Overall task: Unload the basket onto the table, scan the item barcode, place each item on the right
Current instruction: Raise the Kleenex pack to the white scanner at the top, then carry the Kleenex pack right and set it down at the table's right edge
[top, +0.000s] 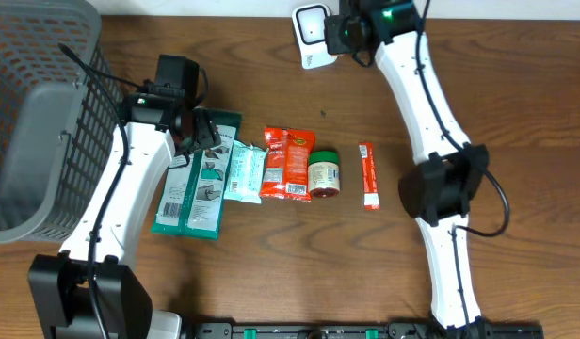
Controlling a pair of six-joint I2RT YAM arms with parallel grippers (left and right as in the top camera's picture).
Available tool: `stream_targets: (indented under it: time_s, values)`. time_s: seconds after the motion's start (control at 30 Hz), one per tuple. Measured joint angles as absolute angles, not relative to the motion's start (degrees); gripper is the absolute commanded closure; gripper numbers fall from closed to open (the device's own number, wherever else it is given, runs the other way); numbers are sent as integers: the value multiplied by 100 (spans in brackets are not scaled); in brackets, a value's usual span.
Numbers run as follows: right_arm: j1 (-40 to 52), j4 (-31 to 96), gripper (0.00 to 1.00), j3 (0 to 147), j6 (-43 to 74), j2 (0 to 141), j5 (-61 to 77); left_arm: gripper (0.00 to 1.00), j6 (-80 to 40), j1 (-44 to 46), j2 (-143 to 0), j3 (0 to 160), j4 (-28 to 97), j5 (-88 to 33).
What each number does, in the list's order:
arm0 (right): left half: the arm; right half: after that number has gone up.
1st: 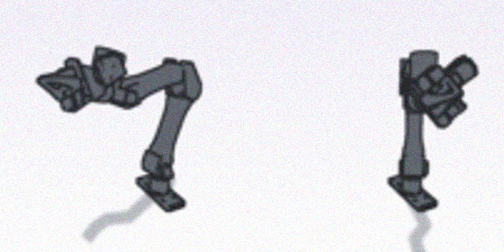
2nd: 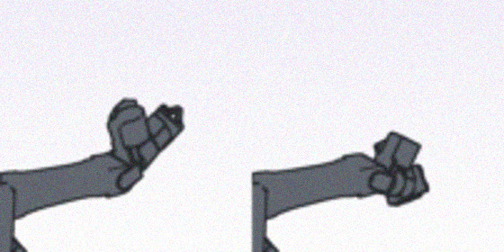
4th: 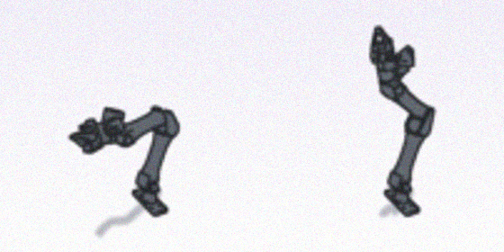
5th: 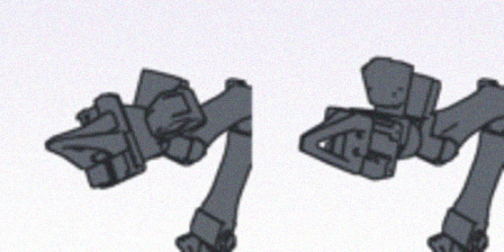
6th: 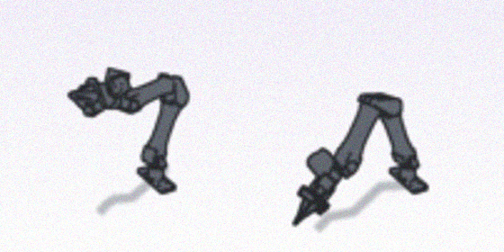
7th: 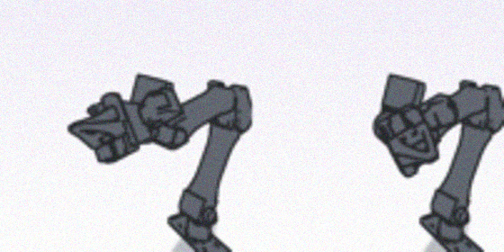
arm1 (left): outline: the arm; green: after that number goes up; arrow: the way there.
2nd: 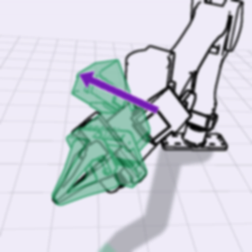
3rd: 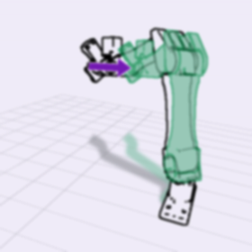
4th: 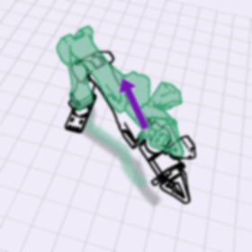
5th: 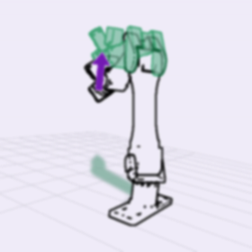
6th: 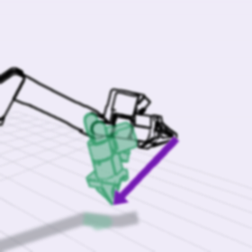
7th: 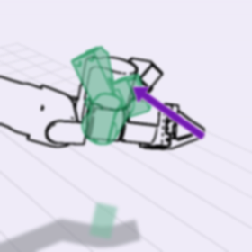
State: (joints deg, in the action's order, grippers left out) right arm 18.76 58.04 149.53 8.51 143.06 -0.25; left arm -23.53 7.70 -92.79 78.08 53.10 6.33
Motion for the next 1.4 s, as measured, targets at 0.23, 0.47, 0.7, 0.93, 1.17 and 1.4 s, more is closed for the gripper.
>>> stream_targets:
  time_s: [0.23, 0.47, 0.7, 0.93, 1.17, 1.4]
  values:
    - [1883, 4875, 99, 14956, 849, 14844, -139, 16, -2353, 770, -9279, 7806, 5310, 631]
    - [1973, 4128, 99, 14953, 849, 15279, -281, 16, -2353, 770, -9279, 7808, 5312, 631]
    - [2097, 4001, 99, 14953, 851, 15321, -360, 16, -2353, 770, -9279, 7806, 5310, 631]
    - [2150, 4053, 99, 14953, 851, 15323, -375, 16, -2353, 770, -9279, 7806, 5310, 631]
    - [2145, 4265, 99, 14953, 851, 15294, -386, 16, -2353, 770, -9279, 7806, 5310, 631]
    - [2108, 5496, 99, 14892, 681, 14361, -167, 16, -2353, 770, -9279, 7806, 5312, 631]
